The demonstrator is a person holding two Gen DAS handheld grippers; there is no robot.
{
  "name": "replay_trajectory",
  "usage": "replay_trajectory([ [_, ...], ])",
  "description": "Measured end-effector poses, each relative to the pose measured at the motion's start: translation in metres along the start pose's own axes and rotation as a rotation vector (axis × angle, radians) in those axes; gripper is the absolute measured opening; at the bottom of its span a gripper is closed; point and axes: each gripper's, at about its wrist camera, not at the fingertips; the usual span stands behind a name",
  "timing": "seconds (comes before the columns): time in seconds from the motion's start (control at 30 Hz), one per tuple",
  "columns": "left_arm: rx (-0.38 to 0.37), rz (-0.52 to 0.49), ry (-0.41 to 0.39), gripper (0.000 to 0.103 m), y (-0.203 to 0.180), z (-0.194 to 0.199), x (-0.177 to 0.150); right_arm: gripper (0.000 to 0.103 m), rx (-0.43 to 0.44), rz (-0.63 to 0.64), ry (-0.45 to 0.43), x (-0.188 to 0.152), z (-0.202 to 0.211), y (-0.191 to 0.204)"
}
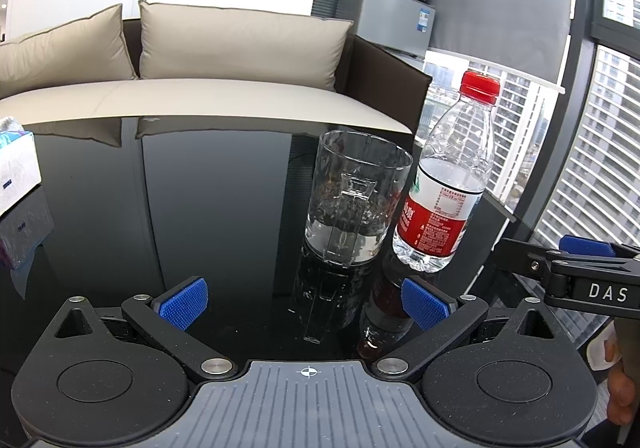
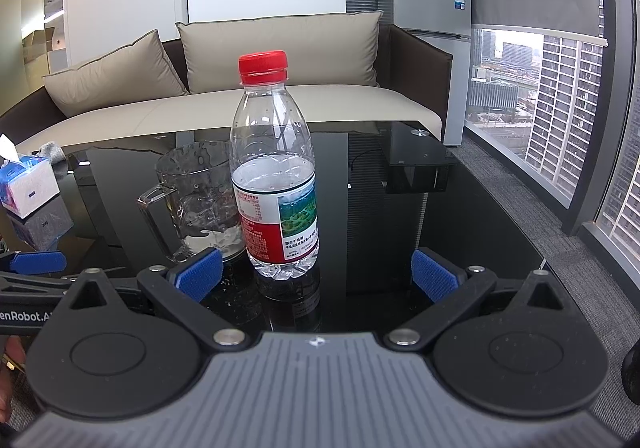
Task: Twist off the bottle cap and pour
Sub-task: 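Move the left tool toward the red-capped water bottle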
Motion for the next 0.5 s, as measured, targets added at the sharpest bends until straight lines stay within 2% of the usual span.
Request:
replay_trajectory([
  [0.37,-0.005,0.000,0.005,0.102,-0.0011,-0.0013,-0.0010,0.103,-0.006,-0.005,-0.003,-0.0036,0.0052,-0.0006],
  [0.5,-0.030,0.016,0.012,0.102,0.0006,-0.0013,-0.0005,0.103,-0.027,-0.026,-0.014,-0.0026,0.0063,-0.0047],
])
Point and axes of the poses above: each gripper's, at about its wrist camera, not at the fingertips, and z roughly against the way its jaws point, y to its left, x to its top, and after that the axes turned 4 degrees about -y, right-handed
